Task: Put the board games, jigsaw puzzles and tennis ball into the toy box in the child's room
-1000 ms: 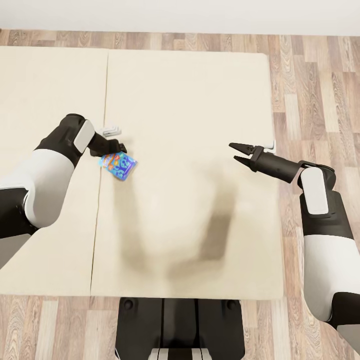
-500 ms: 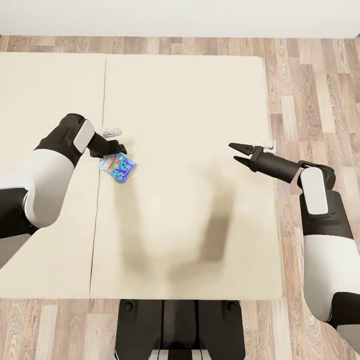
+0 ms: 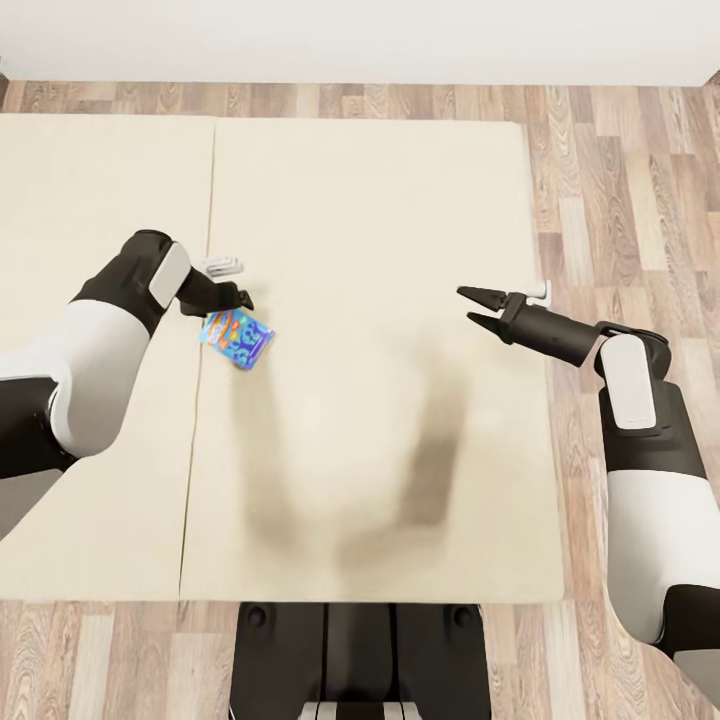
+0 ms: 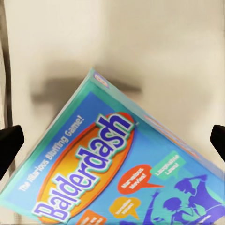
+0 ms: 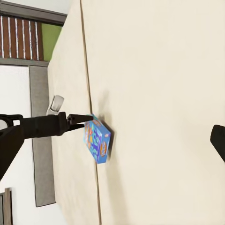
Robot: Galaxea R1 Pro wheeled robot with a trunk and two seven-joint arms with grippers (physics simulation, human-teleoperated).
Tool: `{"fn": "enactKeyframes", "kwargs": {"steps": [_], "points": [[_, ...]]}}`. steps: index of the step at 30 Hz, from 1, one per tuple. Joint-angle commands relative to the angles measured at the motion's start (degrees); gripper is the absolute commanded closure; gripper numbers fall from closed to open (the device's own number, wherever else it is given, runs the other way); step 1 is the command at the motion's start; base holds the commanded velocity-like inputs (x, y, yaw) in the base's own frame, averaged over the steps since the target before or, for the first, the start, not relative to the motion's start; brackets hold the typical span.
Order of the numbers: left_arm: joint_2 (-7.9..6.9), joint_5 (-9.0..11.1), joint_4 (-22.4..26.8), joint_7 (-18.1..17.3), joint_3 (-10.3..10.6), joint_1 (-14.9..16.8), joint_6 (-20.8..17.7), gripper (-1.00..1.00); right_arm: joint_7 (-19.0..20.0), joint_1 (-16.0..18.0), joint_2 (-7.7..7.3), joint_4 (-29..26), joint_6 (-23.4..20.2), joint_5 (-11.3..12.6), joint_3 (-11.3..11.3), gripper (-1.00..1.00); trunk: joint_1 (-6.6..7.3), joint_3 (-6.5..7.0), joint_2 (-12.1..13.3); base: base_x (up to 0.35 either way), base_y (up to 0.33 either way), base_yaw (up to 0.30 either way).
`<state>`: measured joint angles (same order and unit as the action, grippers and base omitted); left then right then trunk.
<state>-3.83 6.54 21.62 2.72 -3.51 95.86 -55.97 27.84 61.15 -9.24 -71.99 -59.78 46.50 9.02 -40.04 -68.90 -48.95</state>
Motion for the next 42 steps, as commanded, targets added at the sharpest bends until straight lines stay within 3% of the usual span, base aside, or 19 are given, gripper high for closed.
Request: {"fn": "enactKeyframes", "kwargs": {"steps": [1,21,29,42], "points": [[0.01,0.41,-0.02,0.31,-0.19,-0.05,-0.19,-1.0,0.55,0.03,0.01,0.01,-0.22,-0.54,0.04,-1.0,-0.02,0.06,-0.04,0.0,0.0,0.0],[0.06,-1.71,-0.34,0.53,-0.18,-1.0,0.13,-1.0,0.54,0.02,0.1,0.0,-0.22,-0.68,-0.14,-1.0,-0.02,0.76,-0.04,0.0,0.0,0.0],[0.08,-1.64,-0.35,0.53,-0.18,-1.68,4.53,-1.0,0.55,0.02,0.09,0.0,-0.22,-0.81,-0.14,-1.0,-0.02,0.76,-0.04,0.0,0.0,0.0],[0.21,-1.63,-0.35,0.47,-0.26,-2.24,5.65,-1.0,0.55,0.02,0.1,0.0,-0.22,-0.89,-0.14,-1.0,-0.02,0.76,-0.04,0.0,0.0,0.0]]}}
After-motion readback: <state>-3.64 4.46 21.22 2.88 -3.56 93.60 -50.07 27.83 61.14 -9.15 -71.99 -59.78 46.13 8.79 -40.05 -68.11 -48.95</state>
